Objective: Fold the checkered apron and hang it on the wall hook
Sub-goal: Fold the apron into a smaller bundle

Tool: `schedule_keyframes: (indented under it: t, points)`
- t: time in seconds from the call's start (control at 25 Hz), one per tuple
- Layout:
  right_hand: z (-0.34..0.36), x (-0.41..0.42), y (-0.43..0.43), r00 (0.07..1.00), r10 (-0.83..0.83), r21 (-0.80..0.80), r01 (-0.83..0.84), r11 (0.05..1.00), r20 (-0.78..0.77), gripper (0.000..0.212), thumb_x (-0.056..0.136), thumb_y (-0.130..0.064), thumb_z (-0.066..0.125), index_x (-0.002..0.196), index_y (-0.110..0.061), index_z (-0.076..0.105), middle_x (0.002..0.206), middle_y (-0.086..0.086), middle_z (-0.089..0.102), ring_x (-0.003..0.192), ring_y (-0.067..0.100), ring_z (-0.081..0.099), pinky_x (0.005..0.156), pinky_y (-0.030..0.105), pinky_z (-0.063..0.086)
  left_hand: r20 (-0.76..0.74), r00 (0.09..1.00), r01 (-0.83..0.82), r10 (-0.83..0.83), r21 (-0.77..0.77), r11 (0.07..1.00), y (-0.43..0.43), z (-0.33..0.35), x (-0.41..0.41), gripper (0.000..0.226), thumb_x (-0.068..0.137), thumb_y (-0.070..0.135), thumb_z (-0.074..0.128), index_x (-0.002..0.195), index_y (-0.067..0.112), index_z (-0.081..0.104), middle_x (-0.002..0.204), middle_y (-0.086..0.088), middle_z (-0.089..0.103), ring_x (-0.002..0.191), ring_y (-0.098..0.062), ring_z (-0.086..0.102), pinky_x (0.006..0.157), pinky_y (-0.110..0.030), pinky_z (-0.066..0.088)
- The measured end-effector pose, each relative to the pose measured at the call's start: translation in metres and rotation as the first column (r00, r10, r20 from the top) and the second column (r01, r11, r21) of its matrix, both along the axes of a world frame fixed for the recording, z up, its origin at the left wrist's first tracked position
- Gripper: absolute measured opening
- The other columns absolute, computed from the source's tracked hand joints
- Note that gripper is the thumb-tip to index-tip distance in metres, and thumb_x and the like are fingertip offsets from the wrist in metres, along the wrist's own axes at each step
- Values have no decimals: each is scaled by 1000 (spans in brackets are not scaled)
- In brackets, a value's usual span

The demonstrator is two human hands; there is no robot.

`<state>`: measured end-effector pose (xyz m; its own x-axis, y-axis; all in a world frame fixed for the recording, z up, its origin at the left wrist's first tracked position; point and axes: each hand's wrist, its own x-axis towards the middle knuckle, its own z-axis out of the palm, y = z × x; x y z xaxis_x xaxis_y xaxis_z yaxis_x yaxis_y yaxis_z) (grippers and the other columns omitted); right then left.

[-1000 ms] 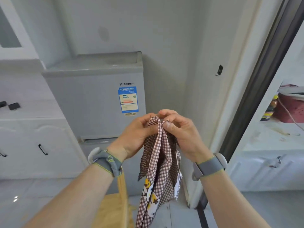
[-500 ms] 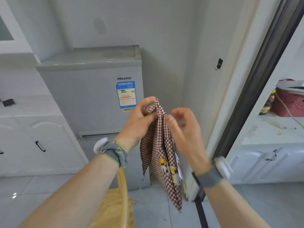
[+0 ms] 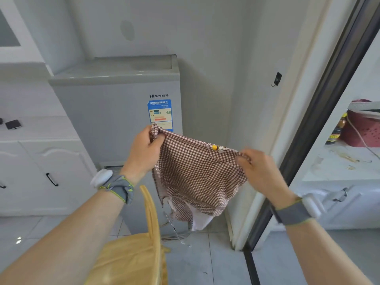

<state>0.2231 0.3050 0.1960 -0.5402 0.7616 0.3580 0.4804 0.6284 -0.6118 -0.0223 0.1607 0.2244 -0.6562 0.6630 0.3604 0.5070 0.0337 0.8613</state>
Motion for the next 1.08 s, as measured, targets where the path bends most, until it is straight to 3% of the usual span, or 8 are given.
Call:
schedule_keyframes:
  t: [0.16, 0.32, 0.48, 0.68, 0.8, 0.88, 0.96, 1.08]
  points:
    - [6, 0, 5, 782, -34, -565, -419, 710, -623, 21, 96, -17, 54, 99, 0, 66, 86, 7, 70, 79, 14, 67, 69, 25, 54, 370, 929, -27, -26, 136, 990, -11, -3, 13, 20, 97, 10, 46, 98, 16, 65, 97, 7, 68, 93, -10, 63, 86, -27, 48]
    - [8, -6, 5, 695, -122, -576, -471, 668, -709, 30, 99, -21, 49, 110, 6, 59, 96, 12, 67, 90, 26, 63, 79, 39, 51, 598, 801, -121, -30, 212, 970, -19, 4, 22, 22, 97, 16, 48, 88, 21, 67, 90, 5, 71, 87, -14, 66, 72, -27, 50]
    - [-16, 3, -20, 860, 360, -501, -504, 703, -361, 25, 91, -17, 63, 115, -23, 62, 114, 5, 69, 105, 25, 66, 97, 51, 50, 679, 730, -182, 78, 83, 980, -24, -14, 22, 26, 99, 25, 48, 104, 9, 66, 99, -5, 72, 85, -17, 68, 75, -33, 52]
    - [-24, -17, -14, 831, -143, -797, -446, 407, -538, 23, 93, -16, 58, 111, -3, 66, 116, 17, 70, 101, 33, 69, 86, 43, 56, 664, 726, 311, -179, -86, 946, -52, -36, 20, 39, 76, 53, 67, 104, 25, 65, 104, 9, 72, 96, -8, 66, 83, -24, 50]
    - [-33, -15, -3, 799, -167, -811, -539, 229, -578, 39, 95, -35, 53, 119, -7, 64, 124, 14, 67, 104, 28, 68, 88, 40, 53, 635, 772, 184, -17, -198, 963, -53, -70, 32, 31, 79, 18, 74, 109, 15, 67, 111, -5, 71, 102, -23, 66, 88, -35, 51]
    - [-66, -7, -17, 842, 19, -835, -537, 121, -539, 49, 92, -41, 52, 127, -7, 59, 126, 13, 66, 114, 28, 64, 94, 42, 50, 816, 577, 79, 26, -87, 993, -51, -82, 30, 30, 83, 17, 69, 111, 6, 67, 114, -14, 71, 99, -29, 67, 88, -41, 52]
    - [-91, -4, -31, 893, 115, -884, -448, 134, -435, 43, 89, -27, 60, 122, 2, 60, 116, 17, 70, 104, 29, 68, 84, 38, 56, 905, 426, 73, -2, -32, 997, -54, -87, 21, 31, 89, 26, 62, 109, 3, 68, 108, -15, 72, 91, -29, 68, 83, -38, 53]
    - [-96, -17, -30, 882, -102, -882, -441, 169, -460, 30, 90, -19, 61, 108, 4, 66, 99, 19, 70, 81, 26, 72, 68, 34, 59, 866, 493, 211, 83, -212, 954, -66, -110, 24, 40, 83, 24, 69, 112, -3, 67, 108, -22, 72, 89, -32, 69, 90, -46, 52]
